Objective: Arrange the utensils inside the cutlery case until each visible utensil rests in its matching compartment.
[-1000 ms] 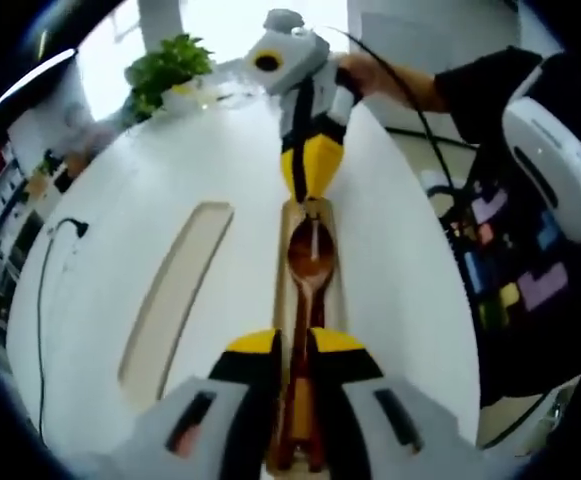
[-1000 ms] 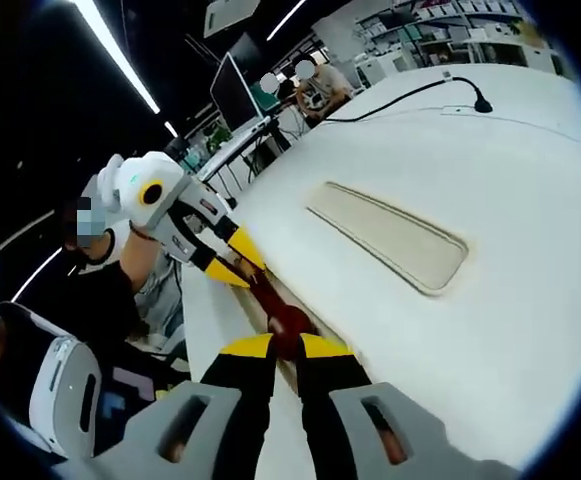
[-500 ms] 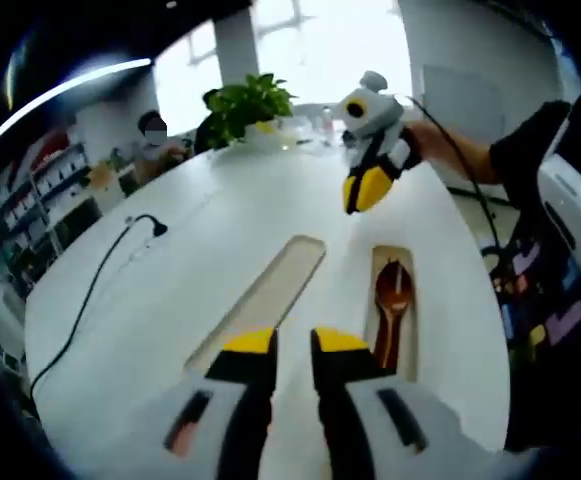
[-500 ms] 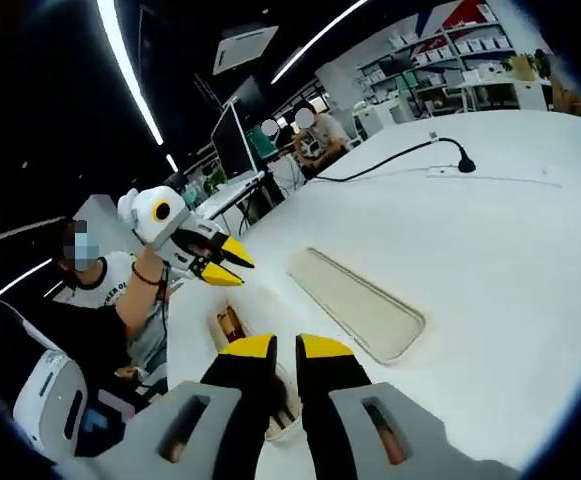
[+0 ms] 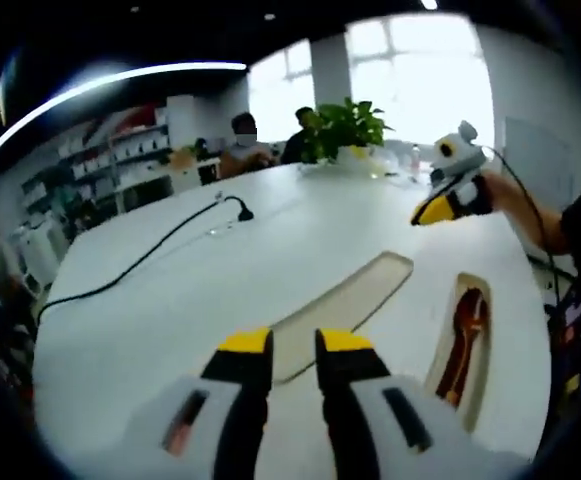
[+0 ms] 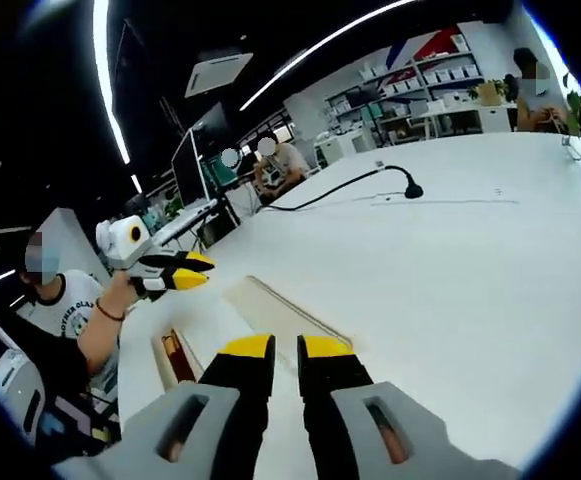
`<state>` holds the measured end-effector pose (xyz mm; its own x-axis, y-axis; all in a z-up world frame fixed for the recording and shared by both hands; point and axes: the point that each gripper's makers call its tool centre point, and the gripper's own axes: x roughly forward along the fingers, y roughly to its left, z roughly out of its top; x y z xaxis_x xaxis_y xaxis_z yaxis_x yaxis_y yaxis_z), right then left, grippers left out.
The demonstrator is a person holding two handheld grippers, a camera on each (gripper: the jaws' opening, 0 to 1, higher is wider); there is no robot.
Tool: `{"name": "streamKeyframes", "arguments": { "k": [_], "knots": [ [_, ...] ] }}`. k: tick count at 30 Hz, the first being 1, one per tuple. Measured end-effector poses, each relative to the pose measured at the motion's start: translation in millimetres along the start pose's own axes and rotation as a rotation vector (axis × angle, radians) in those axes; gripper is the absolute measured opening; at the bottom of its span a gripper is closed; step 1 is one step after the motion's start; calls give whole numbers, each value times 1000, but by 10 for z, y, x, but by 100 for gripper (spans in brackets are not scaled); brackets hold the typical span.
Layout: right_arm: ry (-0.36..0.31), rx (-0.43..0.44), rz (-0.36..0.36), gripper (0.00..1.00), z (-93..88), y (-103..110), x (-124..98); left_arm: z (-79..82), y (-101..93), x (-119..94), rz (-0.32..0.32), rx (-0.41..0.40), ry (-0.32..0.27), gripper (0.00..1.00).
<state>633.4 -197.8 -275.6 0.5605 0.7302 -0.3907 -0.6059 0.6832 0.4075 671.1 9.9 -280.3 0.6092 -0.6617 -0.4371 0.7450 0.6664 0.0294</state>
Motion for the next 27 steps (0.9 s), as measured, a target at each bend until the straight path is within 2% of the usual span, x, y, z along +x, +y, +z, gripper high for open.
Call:
{"name": "streamKeyframes", "arguments": {
  "k": [3,7,9,13,17,18,20,23,27],
  "knots": [
    [-12,-3,-42,11,-14,-86,2,-34,134,8,53,-96,-29,19],
    [-12,4,-63,12,-66,-152,4,-104,129,26,40,-196,-19,22],
    [-68,88,-42,12,-34,-118,-7,-78,74,41,26,-226,-39,24],
    [-42,71,-83,13,-104,-194,13,-177,125,96,75,-240,3,27],
    [-32,45,-134,13,-136,-253,29,-200,159,120,91,-325,11,27],
    [-26,39,-148,13,-154,-267,33,-221,179,112,119,-353,26,28],
    [-9,27,-176,13,-203,-296,47,-212,213,105,153,-306,31,29],
    [10,19,-190,13,-241,-309,82,-273,235,140,169,-328,53,29],
    [19,30,-189,13,-253,-295,126,-292,188,152,144,-353,56,28]
  ]
}}
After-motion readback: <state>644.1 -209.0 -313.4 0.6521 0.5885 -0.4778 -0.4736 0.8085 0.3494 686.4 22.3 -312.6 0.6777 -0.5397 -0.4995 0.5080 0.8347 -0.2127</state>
